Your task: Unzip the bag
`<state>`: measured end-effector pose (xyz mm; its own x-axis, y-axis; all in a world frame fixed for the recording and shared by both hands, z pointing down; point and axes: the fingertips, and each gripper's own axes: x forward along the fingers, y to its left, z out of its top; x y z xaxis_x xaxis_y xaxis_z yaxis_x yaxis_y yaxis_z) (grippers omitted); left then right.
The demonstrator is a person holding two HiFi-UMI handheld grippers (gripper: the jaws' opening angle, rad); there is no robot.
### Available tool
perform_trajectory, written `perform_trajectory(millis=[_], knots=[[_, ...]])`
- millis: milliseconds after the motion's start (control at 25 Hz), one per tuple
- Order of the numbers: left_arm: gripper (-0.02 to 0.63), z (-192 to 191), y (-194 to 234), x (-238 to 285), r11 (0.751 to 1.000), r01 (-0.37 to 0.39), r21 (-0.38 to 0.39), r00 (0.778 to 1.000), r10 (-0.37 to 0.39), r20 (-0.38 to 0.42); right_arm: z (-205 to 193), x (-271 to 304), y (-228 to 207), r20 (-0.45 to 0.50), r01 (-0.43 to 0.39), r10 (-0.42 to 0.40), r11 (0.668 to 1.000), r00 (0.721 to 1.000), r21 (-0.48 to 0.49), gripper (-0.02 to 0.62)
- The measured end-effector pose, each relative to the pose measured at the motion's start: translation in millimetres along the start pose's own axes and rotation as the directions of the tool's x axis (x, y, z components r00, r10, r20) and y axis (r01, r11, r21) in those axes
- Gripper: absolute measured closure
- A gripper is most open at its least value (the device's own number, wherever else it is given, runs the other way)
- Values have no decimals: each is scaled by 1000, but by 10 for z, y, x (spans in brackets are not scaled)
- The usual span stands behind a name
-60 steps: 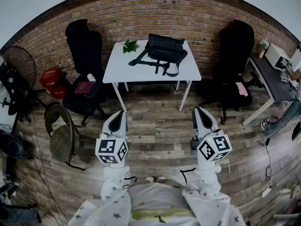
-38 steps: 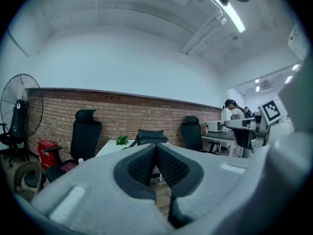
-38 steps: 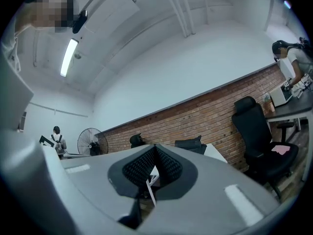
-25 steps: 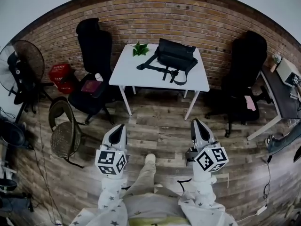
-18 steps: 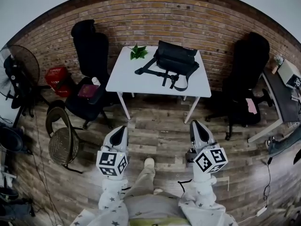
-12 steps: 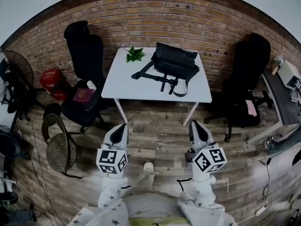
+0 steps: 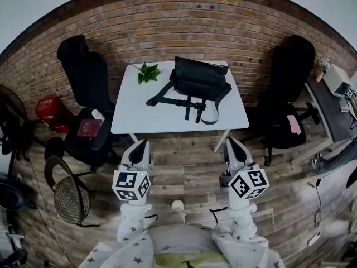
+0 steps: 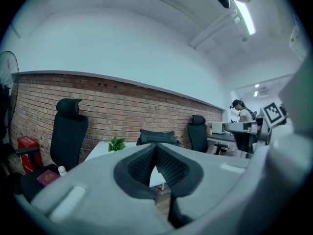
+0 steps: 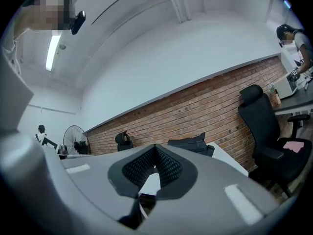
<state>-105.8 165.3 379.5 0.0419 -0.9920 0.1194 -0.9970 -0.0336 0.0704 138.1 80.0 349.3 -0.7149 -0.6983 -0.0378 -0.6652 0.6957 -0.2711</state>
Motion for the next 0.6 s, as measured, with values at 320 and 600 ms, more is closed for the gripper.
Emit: perform_trajectory(millis=[320, 600], knots=[[607, 47, 128, 450, 998, 64, 6, 998, -64, -5, 2, 306, -151, 4, 49, -49, 999, 999, -7, 597], [607, -47, 334, 690, 998, 47, -28, 999, -48, -23, -44, 623, -158, 6, 4, -4, 1000, 1000, 5, 595]])
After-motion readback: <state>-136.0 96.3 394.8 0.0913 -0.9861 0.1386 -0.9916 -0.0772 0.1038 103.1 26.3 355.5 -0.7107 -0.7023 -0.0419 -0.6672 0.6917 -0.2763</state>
